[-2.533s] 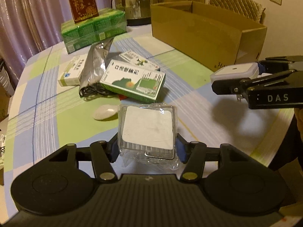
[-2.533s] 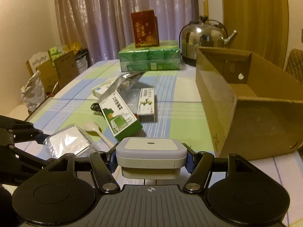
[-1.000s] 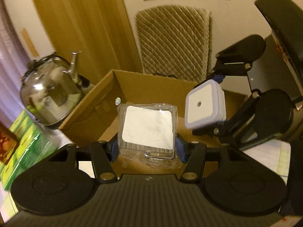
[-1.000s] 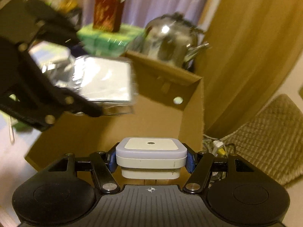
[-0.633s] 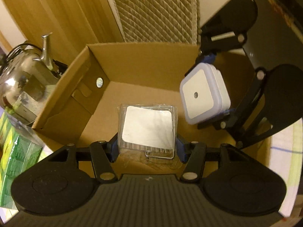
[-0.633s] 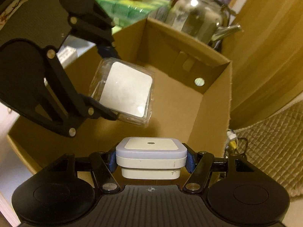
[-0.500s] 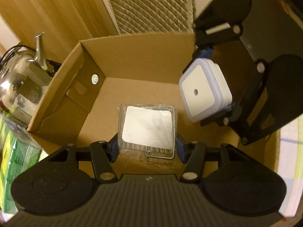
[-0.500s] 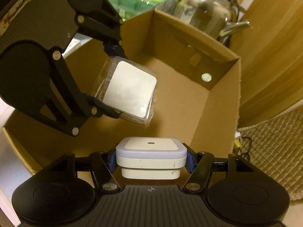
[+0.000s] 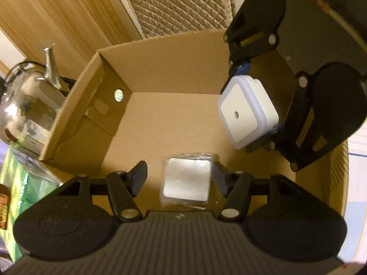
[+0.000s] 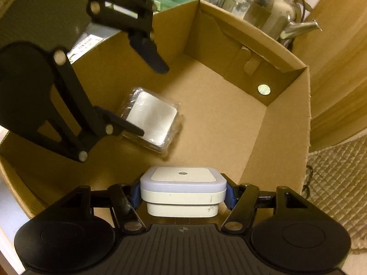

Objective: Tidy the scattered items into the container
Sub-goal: 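Open both tools to drop the plastic box and night light into the cardboard box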

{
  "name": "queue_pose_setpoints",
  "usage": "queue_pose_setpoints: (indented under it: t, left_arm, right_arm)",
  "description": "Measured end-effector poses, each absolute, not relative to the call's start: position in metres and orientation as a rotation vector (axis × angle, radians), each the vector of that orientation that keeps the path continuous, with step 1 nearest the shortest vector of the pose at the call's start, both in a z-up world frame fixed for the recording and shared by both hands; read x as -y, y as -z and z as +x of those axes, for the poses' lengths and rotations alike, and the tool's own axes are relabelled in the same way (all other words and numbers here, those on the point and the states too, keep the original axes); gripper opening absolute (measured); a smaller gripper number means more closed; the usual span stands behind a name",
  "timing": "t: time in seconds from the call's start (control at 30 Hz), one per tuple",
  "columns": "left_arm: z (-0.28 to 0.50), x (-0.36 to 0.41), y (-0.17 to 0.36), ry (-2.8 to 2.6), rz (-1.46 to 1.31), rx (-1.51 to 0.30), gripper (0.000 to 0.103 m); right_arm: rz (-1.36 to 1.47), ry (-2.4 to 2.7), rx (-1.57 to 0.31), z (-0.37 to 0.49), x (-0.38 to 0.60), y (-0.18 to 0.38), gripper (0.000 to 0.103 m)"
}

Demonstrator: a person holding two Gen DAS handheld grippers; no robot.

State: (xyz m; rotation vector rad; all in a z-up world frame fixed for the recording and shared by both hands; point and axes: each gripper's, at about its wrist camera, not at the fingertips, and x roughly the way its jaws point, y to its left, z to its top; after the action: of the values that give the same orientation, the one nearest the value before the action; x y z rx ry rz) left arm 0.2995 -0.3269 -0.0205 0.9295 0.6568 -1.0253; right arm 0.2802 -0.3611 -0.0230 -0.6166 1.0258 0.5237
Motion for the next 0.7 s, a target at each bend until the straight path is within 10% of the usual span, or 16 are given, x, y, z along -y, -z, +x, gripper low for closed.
queue_pose_setpoints:
  t: [0.7]
  left_arm:
    - [0.258,0.253,-0.044,0.926,0.667,-0.56,0.072]
  right_arm:
    - [-0.561,-0.475,-0.917,0.246,0.355,-0.022,0.084]
